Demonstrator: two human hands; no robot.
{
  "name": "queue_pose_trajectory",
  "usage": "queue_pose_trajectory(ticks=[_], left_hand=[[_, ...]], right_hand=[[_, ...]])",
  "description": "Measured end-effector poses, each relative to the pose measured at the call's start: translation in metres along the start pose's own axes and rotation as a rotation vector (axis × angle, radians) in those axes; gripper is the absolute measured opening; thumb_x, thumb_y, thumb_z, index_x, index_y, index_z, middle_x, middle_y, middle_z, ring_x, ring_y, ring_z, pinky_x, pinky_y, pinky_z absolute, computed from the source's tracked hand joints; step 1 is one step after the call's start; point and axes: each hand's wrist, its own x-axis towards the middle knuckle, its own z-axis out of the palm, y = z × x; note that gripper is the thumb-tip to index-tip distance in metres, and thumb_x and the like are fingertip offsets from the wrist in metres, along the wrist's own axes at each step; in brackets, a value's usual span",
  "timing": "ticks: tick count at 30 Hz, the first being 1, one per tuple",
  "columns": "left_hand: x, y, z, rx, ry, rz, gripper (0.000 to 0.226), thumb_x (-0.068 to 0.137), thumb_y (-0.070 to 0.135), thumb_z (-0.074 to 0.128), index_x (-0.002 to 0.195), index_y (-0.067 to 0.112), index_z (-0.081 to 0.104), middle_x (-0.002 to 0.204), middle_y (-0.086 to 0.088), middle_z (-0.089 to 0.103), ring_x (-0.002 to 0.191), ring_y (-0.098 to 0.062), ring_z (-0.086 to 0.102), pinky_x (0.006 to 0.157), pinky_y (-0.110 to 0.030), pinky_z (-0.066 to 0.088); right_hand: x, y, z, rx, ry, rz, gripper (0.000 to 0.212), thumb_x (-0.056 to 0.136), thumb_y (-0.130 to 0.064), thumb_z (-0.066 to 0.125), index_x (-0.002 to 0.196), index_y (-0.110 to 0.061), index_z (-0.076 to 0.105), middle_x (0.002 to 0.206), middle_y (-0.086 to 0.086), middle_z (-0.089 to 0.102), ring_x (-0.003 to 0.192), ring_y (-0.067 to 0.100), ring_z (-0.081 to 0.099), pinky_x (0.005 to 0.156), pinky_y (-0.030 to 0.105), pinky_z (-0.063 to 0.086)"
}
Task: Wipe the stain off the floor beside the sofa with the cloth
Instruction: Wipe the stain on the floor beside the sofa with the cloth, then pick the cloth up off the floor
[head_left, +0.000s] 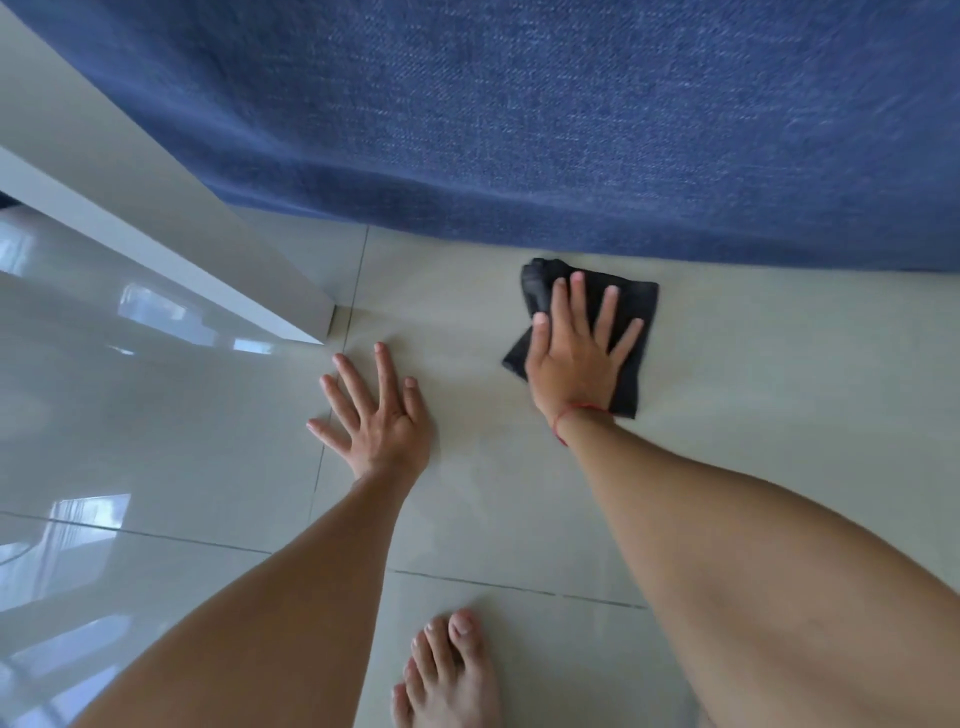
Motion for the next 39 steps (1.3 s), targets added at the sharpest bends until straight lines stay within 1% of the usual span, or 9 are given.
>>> queue_pose_trajectory(ticks=[8,11,14,17,19,25,30,35,39], left_hand=[[0.003,-0.001,-0.005,-0.027,-0.071,-0.004,0.057,0.100,0.048,0.017,0.151,0.044,-0.008,0.160,0.000,-0.024,0.147,-0.022,-0.023,0.113,-0.055,-0.015],[-0.007,0.010,-0.007,-0.066,0.090,0.038,0.056,0.100,0.045,0.026,0.153,0.029,0.018,0.162,-0.010,0.006,0.149,-0.028,0.006,0.117,-0.050,0.003],[-0.021,0.034,-0.009,-0.088,0.184,0.131,0.050,0.096,0.050,0.035,0.114,0.012,0.061,0.120,-0.010,0.056,0.108,-0.028,0.050,0.095,-0.042,0.037],[-0.031,0.063,-0.008,-0.081,0.036,0.141,0.072,0.083,0.072,0.038,0.083,0.007,0.067,0.090,-0.008,0.065,0.084,-0.028,0.060,0.079,-0.038,0.050],[-0.033,0.077,-0.009,-0.017,-0.027,0.116,0.079,0.073,0.078,0.047,0.094,0.005,0.068,0.097,-0.011,0.066,0.093,-0.032,0.064,0.082,-0.043,0.054],[-0.030,0.098,-0.009,-0.004,-0.174,0.071,0.060,0.087,0.050,0.060,0.126,0.004,0.054,0.128,-0.015,0.055,0.121,-0.033,0.052,0.098,-0.041,0.045],[-0.024,0.105,-0.015,-0.028,-0.199,0.088,0.049,0.089,0.038,0.064,0.123,0.004,0.056,0.125,-0.013,0.059,0.117,-0.032,0.056,0.096,-0.038,0.046],[-0.022,0.109,-0.020,-0.106,-0.316,-0.007,0.065,0.089,0.035,0.066,0.138,0.001,0.041,0.137,-0.015,0.046,0.118,-0.032,0.056,0.099,-0.038,0.048],[-0.033,0.107,-0.026,-0.179,-0.438,-0.114,0.057,0.089,0.023,0.067,0.135,0.002,0.039,0.133,-0.016,0.047,0.096,-0.033,0.065,0.081,-0.038,0.059]], right_hand=[[-0.059,-0.003,0.010,-0.045,-0.127,-0.259,0.054,0.096,-0.045,0.025,0.145,-0.026,0.036,0.155,-0.008,0.031,0.146,0.027,0.022,0.116,0.056,0.008],[-0.064,0.005,-0.001,-0.018,-0.198,-0.268,0.062,0.093,-0.051,0.013,0.150,-0.028,0.023,0.160,-0.007,0.013,0.149,0.021,0.007,0.118,0.049,-0.001],[-0.056,0.012,-0.017,0.142,-0.068,-0.046,0.056,0.096,-0.045,0.030,0.147,-0.020,0.032,0.159,0.006,0.019,0.145,0.026,0.019,0.114,0.046,0.016],[-0.045,0.031,-0.039,0.254,0.082,0.223,0.049,0.090,-0.032,0.054,0.131,-0.005,0.048,0.136,0.018,0.046,0.125,0.037,0.043,0.095,0.044,0.038],[-0.037,0.041,-0.049,0.266,-0.003,0.276,0.047,0.088,-0.036,0.058,0.119,-0.001,0.052,0.122,0.020,0.053,0.115,0.038,0.049,0.090,0.042,0.041],[-0.019,0.033,-0.057,0.207,-0.272,0.343,0.059,0.080,-0.054,0.061,0.108,-0.002,0.060,0.112,0.017,0.064,0.111,0.035,0.057,0.087,0.038,0.047],[-0.003,0.026,-0.063,0.251,-0.344,0.257,0.043,0.086,-0.037,0.064,0.111,-0.003,0.061,0.117,0.018,0.064,0.112,0.034,0.059,0.087,0.034,0.047],[-0.005,0.031,-0.055,0.411,-0.316,0.486,0.041,0.081,-0.037,0.071,0.105,-0.005,0.059,0.122,0.019,0.062,0.111,0.034,0.060,0.085,0.035,0.048],[-0.020,0.034,-0.055,0.452,-0.373,0.592,0.057,0.081,-0.035,0.073,0.119,0.002,0.054,0.128,0.019,0.059,0.115,0.032,0.059,0.090,0.033,0.047]])
